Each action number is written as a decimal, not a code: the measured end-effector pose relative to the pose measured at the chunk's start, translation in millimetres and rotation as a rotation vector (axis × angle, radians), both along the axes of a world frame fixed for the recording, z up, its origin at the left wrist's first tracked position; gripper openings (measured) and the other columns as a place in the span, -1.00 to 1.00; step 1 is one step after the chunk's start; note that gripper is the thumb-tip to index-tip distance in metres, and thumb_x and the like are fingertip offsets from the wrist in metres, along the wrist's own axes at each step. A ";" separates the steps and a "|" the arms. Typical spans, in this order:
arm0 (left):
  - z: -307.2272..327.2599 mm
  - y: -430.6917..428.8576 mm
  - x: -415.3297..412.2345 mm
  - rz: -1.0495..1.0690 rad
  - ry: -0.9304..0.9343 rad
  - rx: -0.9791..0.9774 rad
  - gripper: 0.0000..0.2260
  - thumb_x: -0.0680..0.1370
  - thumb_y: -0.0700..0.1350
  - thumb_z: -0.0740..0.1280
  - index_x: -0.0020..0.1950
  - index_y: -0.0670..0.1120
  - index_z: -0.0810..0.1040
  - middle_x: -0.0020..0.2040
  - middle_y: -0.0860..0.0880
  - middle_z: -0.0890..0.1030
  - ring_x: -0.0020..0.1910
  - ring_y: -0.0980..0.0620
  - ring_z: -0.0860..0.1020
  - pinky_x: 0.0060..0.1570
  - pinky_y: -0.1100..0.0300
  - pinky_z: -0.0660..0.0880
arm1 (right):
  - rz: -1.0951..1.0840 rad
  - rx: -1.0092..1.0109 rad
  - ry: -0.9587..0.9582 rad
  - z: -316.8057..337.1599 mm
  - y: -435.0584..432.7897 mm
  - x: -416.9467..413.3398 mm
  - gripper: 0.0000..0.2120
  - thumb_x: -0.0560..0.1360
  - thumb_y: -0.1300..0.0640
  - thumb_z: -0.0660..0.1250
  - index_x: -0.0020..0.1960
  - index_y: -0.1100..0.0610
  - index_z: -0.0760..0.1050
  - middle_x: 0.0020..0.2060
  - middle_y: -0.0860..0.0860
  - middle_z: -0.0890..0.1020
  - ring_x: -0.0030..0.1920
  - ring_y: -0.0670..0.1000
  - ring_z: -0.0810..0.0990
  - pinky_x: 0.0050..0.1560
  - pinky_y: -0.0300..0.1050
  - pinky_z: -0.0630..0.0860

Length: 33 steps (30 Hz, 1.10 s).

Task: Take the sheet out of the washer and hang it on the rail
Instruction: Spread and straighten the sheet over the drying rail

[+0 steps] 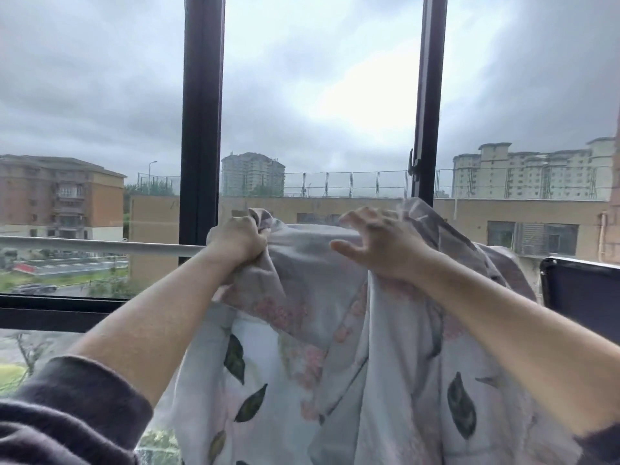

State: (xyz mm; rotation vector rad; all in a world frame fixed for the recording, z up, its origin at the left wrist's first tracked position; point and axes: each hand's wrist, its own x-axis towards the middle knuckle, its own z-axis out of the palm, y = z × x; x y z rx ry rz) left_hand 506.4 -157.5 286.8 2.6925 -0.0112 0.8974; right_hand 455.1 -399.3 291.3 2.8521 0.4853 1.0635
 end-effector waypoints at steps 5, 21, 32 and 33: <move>-8.5 15.2 -1.1 -0.020 0.091 0.025 -0.62 0.63 0.08 0.02 0.45 0.10 0.27 0.31 -0.12 0.49 0.25 -0.15 0.46 0.15 0.04 0.39 | -0.117 -0.184 0.009 -28.9 32.2 -2.5 -0.56 0.51 0.00 0.25 0.36 0.00 0.31 0.25 0.06 0.48 0.27 0.16 0.42 0.32 0.18 0.25; -19.6 36.6 -6.6 -0.227 0.006 0.183 -0.21 0.44 0.47 -0.17 0.35 -0.09 0.34 0.19 -0.13 0.57 0.10 -0.11 0.55 -0.04 0.05 0.43 | -0.116 0.637 -0.119 51.1 18.4 19.4 -0.70 0.50 0.18 0.17 -0.38 0.21 0.44 -0.36 0.08 0.55 -0.21 0.11 0.52 -0.20 -0.08 0.42; -23.8 20.3 -16.3 -0.555 -0.254 -0.007 -0.99 0.50 -0.16 0.23 -0.11 -0.05 0.43 -0.16 -0.10 0.59 -0.21 -0.16 0.57 -0.30 0.09 0.39 | 0.133 0.757 -0.147 78.0 82.7 25.8 -0.77 0.40 0.31 0.15 -0.41 0.16 0.36 -0.45 0.00 0.34 -0.36 0.00 0.29 -0.35 -0.14 0.18; -18.8 24.6 -13.0 -0.563 -0.291 -0.186 -0.91 0.51 -0.22 0.20 -0.16 -0.08 0.46 -0.23 -0.11 0.59 -0.26 -0.14 0.56 -0.34 0.10 0.44 | 0.160 0.758 -0.149 81.5 85.6 29.7 -0.80 0.40 0.31 0.15 -0.37 0.17 0.43 -0.42 0.01 0.35 -0.34 -0.02 0.30 -0.35 -0.14 0.17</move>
